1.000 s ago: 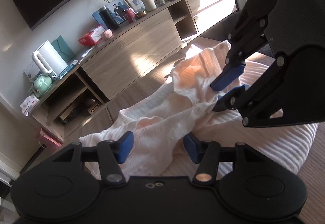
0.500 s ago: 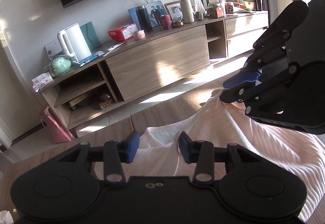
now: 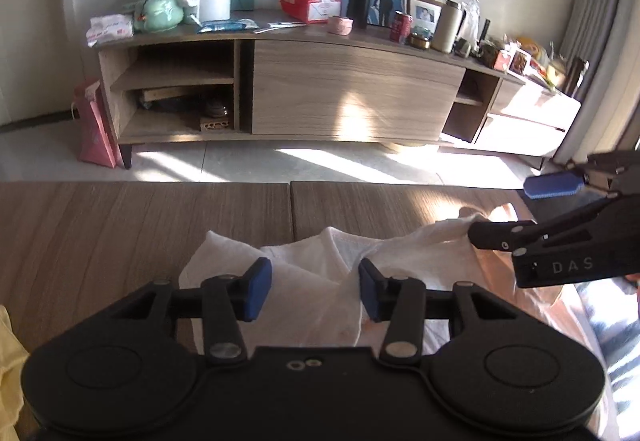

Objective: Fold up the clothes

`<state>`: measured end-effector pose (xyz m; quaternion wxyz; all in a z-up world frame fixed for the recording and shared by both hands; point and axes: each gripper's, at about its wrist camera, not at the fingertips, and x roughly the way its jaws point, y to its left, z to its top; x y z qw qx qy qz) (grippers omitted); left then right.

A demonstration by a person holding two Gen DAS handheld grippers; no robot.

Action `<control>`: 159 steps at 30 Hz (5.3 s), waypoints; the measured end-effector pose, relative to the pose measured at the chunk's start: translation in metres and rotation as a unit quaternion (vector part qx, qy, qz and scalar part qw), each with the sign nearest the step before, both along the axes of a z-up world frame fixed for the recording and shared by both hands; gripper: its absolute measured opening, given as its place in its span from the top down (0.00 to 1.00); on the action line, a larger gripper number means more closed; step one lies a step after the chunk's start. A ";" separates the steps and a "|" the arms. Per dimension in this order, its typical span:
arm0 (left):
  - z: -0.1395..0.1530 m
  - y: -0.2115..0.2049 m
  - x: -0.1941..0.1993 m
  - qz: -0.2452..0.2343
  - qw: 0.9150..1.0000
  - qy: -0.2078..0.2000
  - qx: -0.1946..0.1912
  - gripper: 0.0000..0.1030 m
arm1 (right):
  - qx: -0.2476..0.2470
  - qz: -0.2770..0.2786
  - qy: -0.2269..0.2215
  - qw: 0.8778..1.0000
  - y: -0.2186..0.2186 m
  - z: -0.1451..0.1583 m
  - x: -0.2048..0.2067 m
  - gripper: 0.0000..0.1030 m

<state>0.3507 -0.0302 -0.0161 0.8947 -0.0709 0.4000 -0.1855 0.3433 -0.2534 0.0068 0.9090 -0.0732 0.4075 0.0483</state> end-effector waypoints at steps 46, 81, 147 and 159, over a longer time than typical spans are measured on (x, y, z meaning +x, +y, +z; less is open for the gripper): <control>-0.004 -0.010 -0.005 -0.011 0.999 -0.030 0.012 0.50 | 0.208 -0.021 0.027 0.978 -0.043 -0.005 -0.004 0.17; -0.033 0.092 -0.207 0.113 0.972 0.031 -0.202 0.48 | 0.233 -0.112 -0.017 0.966 -0.043 -0.040 -0.238 0.07; -0.019 -0.042 -0.343 0.050 0.977 -0.152 0.140 0.48 | 0.022 -0.112 -0.139 0.984 0.027 -0.052 -0.371 0.03; -0.024 -0.039 -0.339 0.046 0.981 -0.138 0.131 0.48 | 0.025 -0.123 -0.138 0.982 0.023 -0.054 -0.370 0.02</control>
